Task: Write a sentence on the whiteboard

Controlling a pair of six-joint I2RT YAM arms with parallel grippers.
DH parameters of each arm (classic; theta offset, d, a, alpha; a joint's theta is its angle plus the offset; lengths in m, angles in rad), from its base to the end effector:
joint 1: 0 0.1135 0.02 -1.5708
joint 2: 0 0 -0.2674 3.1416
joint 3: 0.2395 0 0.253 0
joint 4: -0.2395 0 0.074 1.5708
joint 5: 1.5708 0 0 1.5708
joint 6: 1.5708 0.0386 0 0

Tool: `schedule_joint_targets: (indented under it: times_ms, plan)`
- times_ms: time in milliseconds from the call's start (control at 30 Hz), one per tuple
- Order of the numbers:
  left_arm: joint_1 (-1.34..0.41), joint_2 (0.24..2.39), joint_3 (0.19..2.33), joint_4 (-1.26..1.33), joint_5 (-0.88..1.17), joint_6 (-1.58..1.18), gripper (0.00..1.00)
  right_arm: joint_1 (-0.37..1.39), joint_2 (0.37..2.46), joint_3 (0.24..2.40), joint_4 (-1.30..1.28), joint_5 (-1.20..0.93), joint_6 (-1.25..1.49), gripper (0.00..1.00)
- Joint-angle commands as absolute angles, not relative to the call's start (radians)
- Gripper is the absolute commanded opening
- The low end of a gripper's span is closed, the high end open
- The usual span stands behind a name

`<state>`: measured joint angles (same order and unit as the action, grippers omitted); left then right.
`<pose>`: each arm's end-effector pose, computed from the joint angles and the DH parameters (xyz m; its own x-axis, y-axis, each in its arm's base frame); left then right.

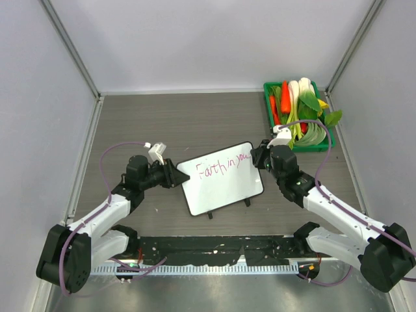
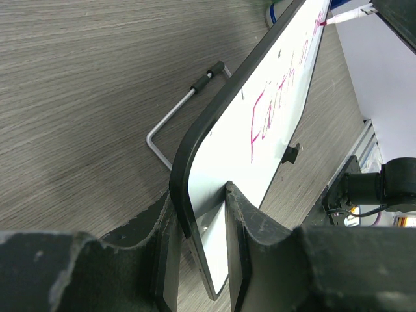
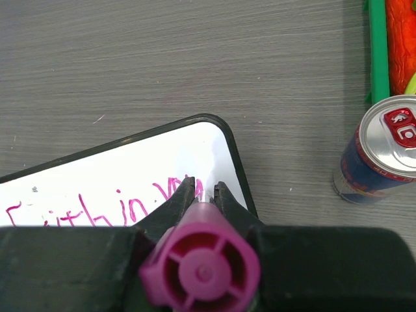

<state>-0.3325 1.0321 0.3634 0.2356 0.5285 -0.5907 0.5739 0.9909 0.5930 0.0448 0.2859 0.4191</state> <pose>0.1924 -0.0870 0.1927 -0.7274 -0.2576 -0.6360 0.3725 0.6302 -0.6813 0.1970 0.1144 0.2589 -0.3868 0.2148 -0.8968 -0.1546 0.9436 0.2928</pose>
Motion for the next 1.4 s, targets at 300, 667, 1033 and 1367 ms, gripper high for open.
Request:
schedule_joint_targets:
  times_ms: [300, 667, 1033, 1367]
  plan:
    - [-0.325, 1.048, 0.351, 0.218, 0.466, -0.519, 0.0, 0.569, 0.98, 0.672, 0.032, 0.322, 0.423, 0.01]
    - [-0.325, 1.046, 0.351, 0.219, 0.466, -0.518, 0.0, 0.566, 1.042, 0.695, 0.052, 0.354, 0.403, 0.02]
    - [-0.324, 1.048, 0.351, 0.221, 0.468, -0.518, 0.0, 0.558, 1.04, 0.641, 0.037, 0.333, 0.416, 0.01]
    - [-0.325, 1.048, 0.351, 0.222, 0.469, -0.52, 0.0, 0.558, 1.002, 0.586, 0.006, 0.295, 0.423, 0.01]
